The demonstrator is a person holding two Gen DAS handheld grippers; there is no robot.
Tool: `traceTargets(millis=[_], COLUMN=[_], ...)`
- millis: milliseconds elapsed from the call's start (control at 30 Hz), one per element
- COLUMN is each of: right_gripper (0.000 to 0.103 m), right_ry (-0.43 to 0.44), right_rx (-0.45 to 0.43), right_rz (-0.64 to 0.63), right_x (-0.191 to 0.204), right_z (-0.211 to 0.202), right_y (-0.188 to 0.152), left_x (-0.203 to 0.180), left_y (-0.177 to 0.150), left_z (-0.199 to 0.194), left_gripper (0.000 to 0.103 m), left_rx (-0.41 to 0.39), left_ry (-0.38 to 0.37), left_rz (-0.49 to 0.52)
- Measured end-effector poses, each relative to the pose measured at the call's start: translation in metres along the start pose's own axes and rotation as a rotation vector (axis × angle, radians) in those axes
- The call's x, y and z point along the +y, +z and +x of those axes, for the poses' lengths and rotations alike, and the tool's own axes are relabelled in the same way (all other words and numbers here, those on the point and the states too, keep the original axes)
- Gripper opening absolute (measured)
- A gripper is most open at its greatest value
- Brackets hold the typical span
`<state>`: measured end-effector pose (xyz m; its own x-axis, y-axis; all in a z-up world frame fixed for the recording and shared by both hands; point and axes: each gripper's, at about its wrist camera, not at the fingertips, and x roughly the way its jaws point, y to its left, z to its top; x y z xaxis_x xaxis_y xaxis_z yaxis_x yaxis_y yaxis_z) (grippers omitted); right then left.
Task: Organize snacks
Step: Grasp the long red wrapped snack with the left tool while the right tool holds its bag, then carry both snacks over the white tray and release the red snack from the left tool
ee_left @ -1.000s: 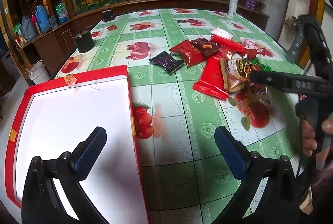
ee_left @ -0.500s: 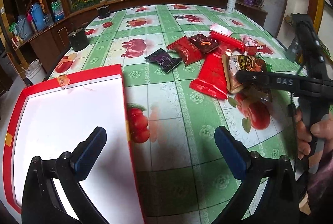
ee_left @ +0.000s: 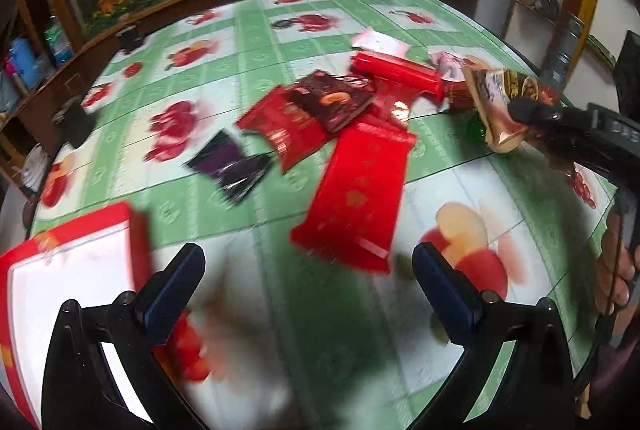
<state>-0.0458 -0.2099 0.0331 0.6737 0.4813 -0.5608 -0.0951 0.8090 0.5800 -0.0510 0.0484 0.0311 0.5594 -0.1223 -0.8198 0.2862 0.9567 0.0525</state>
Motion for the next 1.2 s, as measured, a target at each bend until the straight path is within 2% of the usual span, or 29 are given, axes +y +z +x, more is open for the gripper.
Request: traceTargets(millis=[233,300,400,533,567,733,967,1200], right_gripper=[0.033,0.033,0.033,0.033,0.033,0.033,0.033,0.033], right_ry=[0.039,0.052,0.056,0.059,0.06,0.056,0.05,0.047], right_rx=[-0.04,-0.037,-0.027,-0.031,-0.032,-0.032,-0.02,-0.003], right_rz=[0.066,0.082,0.085,0.087,0.086,0.084,0.063,-0.004], right_x=[-0.01,-0.013,-0.014,-0.015,-0.015,-0.014,-0.011,0.003], right_z=[-0.006,-0.006,-0.004,-0.005,-0.005,-0.006,-0.002,0.002], right_y=[0.007,0.008,0.008,0.007,0.007,0.007,0.006,0.0], left_x=[-0.006,-0.008,-0.01,-0.018,-0.021,-0.023,-0.027,-0.02], left_y=[0.016,0.018,0.02,0.021,0.021,0.014,-0.02,-0.044], left_z=[0.033,0.039,0.041,0.036,0.035,0.028,0.003,-0.024], left_gripper=[0.103,0.099,0.088,0.056,0.053,0.049,0.049,0.048], left_rx=[0.09,0.103,0.085,0.038,0.033,0.02,-0.001,-0.047], left_ry=[-0.044,-0.054,-0.061,-0.073,-0.074,-0.084,-0.117,-0.089], left_rz=[0.008,-0.003,-0.016,0.007,0.017,-0.006,-0.047,-0.101])
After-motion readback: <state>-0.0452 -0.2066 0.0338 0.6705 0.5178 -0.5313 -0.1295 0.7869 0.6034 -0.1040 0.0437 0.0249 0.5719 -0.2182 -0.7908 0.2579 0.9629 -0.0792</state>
